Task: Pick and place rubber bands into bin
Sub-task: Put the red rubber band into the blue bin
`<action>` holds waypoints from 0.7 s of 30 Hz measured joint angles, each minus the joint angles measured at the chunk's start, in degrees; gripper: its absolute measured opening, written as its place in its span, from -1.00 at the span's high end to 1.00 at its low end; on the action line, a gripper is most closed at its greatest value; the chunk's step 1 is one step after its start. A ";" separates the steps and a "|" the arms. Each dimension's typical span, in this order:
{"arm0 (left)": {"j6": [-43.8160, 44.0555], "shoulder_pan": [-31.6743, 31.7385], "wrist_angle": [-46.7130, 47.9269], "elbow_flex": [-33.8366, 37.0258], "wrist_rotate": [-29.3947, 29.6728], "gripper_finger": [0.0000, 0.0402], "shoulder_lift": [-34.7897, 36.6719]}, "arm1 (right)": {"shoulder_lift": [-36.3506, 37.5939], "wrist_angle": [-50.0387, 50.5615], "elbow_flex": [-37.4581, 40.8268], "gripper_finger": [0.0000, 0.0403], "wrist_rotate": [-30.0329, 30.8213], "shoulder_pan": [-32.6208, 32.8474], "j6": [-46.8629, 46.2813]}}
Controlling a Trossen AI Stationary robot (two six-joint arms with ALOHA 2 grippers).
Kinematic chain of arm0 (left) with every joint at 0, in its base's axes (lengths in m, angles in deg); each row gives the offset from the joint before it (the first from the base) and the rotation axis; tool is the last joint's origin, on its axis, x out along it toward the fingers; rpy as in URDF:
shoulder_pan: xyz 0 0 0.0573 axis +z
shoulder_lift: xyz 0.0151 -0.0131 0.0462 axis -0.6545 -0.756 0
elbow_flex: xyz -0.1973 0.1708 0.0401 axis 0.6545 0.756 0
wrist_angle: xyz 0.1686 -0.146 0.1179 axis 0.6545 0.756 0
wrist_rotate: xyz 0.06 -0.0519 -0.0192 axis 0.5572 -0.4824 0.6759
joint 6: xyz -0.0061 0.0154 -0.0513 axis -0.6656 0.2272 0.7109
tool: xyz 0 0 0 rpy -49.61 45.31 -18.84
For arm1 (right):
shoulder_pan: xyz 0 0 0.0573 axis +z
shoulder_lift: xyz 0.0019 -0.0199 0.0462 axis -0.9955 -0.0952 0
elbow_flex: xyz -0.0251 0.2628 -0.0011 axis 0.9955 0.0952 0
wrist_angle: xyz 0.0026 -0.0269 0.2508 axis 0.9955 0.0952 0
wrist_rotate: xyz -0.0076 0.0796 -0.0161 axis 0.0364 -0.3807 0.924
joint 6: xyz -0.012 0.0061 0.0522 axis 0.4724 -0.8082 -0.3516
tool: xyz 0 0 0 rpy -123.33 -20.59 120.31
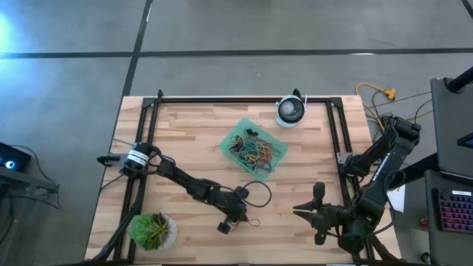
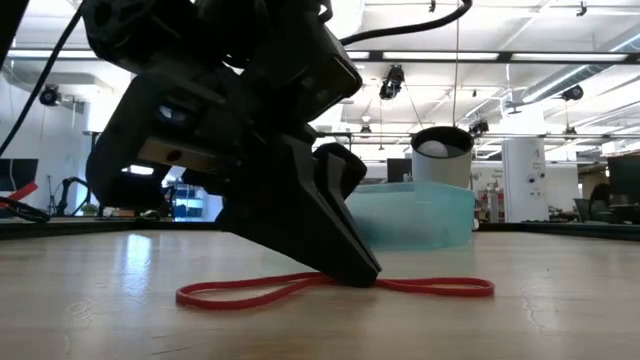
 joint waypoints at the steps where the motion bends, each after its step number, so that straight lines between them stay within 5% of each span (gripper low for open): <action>1: 0.00 -0.01 0.05 0.02 0.35 0.97 0.00 | 0.00 0.00 -0.02 0.72 0.00 0.00 0.00; 9: -2.76 -0.88 1.58 0.32 7.45 1.00 2.20 | 0.00 -0.01 0.00 0.72 0.00 0.00 0.00; 21: -8.02 -6.53 7.72 0.61 37.56 1.00 6.48 | 0.00 -0.04 0.05 0.72 -0.02 0.00 0.00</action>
